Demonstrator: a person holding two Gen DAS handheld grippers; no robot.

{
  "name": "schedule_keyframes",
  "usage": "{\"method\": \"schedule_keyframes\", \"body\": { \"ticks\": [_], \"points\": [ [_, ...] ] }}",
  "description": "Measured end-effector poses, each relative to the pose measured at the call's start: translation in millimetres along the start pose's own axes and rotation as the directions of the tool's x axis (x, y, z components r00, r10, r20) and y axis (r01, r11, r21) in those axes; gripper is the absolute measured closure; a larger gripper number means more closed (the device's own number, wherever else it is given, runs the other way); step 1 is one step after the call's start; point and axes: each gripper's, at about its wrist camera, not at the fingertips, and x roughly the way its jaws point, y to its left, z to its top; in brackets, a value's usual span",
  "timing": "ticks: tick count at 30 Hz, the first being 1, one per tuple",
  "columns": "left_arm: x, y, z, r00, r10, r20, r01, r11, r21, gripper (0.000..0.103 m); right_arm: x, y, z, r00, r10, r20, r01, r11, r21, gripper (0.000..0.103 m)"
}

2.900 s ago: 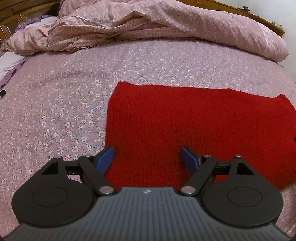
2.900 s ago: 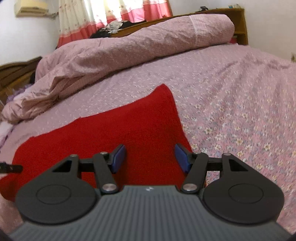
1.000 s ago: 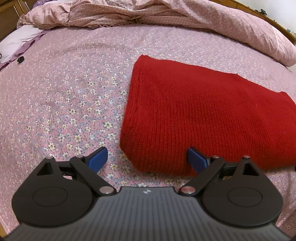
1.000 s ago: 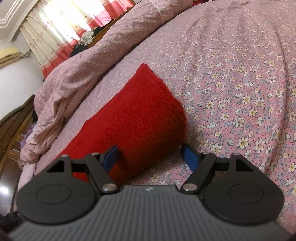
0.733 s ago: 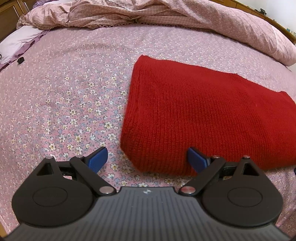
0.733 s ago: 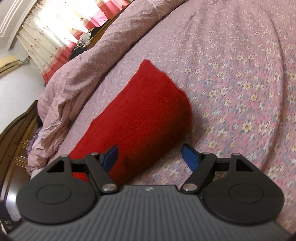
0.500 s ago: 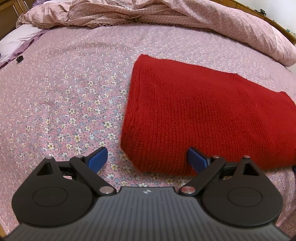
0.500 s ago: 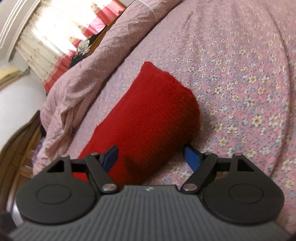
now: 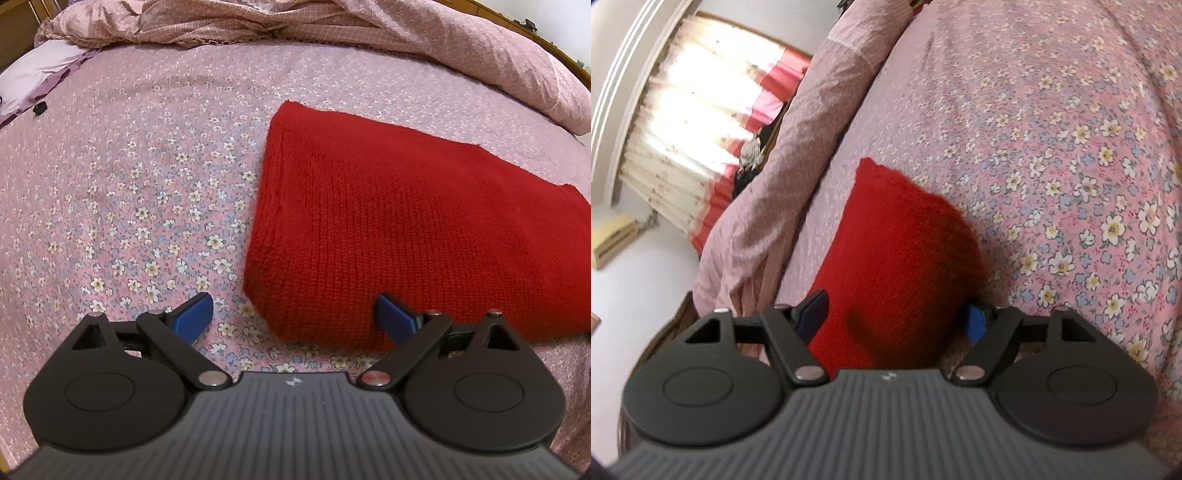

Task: Fold small clothes
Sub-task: 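Lift the gripped edge of the red bundle up with the right gripper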

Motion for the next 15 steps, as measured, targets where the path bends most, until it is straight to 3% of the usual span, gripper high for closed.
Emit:
{"method": "schedule_keyframes", "body": {
  "ticks": [4,6,8,15],
  "points": [
    [1,3,1,1.0,-0.01,-0.006,0.01,1.0,-0.012,0.005,-2,-7,1,1.0,-0.017,0.025,0.015,0.999,0.049,0.043],
    [2,3,1,1.0,-0.013,-0.009,0.013,1.0,-0.015,0.005,-4,-11,0,0.998,-0.041,0.037,0.038,0.996,0.075,0.062],
    [2,4,1,1.0,-0.014,-0.01,0.014,1.0,-0.015,0.005,-8,-22,1,0.999,-0.038,0.037,0.034,0.995,0.098,0.069],
    [1,2,2,1.0,-0.008,-0.01,0.008,1.0,-0.005,0.005,-16,-35,-2,0.999,0.012,0.04,-0.018,0.988,0.151,0.068]
  ]
}}
